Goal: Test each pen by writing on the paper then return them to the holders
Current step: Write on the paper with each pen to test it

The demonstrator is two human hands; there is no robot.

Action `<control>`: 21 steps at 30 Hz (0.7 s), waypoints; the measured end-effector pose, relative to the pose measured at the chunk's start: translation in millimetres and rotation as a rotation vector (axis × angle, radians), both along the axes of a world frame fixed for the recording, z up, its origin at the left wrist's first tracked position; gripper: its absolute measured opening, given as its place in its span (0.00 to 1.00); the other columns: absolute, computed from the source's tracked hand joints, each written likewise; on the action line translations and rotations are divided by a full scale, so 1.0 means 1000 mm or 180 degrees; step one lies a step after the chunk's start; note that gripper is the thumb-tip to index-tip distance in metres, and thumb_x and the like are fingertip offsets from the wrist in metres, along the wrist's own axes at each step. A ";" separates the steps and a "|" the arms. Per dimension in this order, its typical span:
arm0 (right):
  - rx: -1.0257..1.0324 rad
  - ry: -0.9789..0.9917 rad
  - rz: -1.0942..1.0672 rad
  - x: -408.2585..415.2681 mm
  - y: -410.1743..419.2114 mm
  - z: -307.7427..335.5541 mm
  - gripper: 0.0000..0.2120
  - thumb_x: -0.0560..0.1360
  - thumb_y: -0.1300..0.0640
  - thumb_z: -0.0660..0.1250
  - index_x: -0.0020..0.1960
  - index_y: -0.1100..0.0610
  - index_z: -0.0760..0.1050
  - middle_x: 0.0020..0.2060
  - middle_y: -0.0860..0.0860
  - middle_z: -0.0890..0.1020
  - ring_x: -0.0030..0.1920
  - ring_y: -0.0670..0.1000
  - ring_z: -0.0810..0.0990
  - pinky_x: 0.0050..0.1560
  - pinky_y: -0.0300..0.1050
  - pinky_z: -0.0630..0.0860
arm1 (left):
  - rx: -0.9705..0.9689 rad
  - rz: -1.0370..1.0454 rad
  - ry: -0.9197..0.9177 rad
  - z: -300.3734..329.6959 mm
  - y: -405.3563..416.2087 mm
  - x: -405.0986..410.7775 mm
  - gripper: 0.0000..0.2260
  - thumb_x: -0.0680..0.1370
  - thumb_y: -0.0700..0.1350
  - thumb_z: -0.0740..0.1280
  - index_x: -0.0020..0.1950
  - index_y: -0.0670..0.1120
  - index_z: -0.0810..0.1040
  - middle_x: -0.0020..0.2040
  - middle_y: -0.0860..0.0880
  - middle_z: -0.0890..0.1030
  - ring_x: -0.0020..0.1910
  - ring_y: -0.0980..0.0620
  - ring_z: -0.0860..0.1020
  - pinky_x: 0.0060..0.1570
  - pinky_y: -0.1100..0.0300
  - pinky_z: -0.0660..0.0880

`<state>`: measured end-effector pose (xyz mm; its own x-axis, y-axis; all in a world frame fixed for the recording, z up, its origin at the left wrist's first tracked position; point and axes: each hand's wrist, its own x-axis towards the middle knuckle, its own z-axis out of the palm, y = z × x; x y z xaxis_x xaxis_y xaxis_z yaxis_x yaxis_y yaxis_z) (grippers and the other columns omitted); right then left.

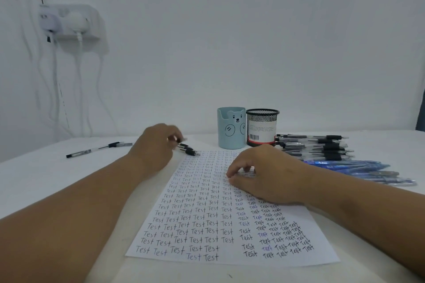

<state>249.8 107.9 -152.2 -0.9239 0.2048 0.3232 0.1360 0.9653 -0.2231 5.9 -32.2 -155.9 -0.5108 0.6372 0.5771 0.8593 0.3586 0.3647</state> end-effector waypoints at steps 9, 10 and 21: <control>-0.1007 0.0585 -0.0265 0.001 0.004 0.005 0.12 0.81 0.45 0.64 0.56 0.48 0.83 0.47 0.43 0.84 0.47 0.41 0.81 0.54 0.41 0.78 | 0.2812 -0.1397 -0.3293 0.033 -0.005 0.052 0.06 0.79 0.32 0.67 0.46 0.40 0.73 0.41 0.40 0.82 0.40 0.45 0.85 0.43 0.61 0.82; -0.1535 0.0826 -0.0299 0.000 0.004 0.006 0.13 0.82 0.45 0.62 0.55 0.51 0.83 0.45 0.46 0.85 0.46 0.45 0.83 0.54 0.45 0.79 | 0.2603 -0.1562 -0.3426 0.032 -0.007 0.055 0.06 0.78 0.31 0.67 0.45 0.40 0.73 0.40 0.39 0.83 0.40 0.44 0.85 0.42 0.61 0.82; -0.4747 0.1599 0.0368 0.003 0.013 0.021 0.18 0.83 0.47 0.59 0.55 0.59 0.81 0.38 0.57 0.83 0.34 0.55 0.83 0.37 0.45 0.82 | 0.0538 -0.1411 -0.2225 0.016 -0.002 0.083 0.08 0.73 0.34 0.75 0.51 0.41 0.86 0.46 0.44 0.87 0.47 0.50 0.84 0.54 0.55 0.80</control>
<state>252.4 121.3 -131.5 -0.8213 0.5448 0.1692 -0.2974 -0.1558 -0.9420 88.7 -34.6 -140.2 -0.5088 0.7964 0.3269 0.4643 -0.0658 0.8832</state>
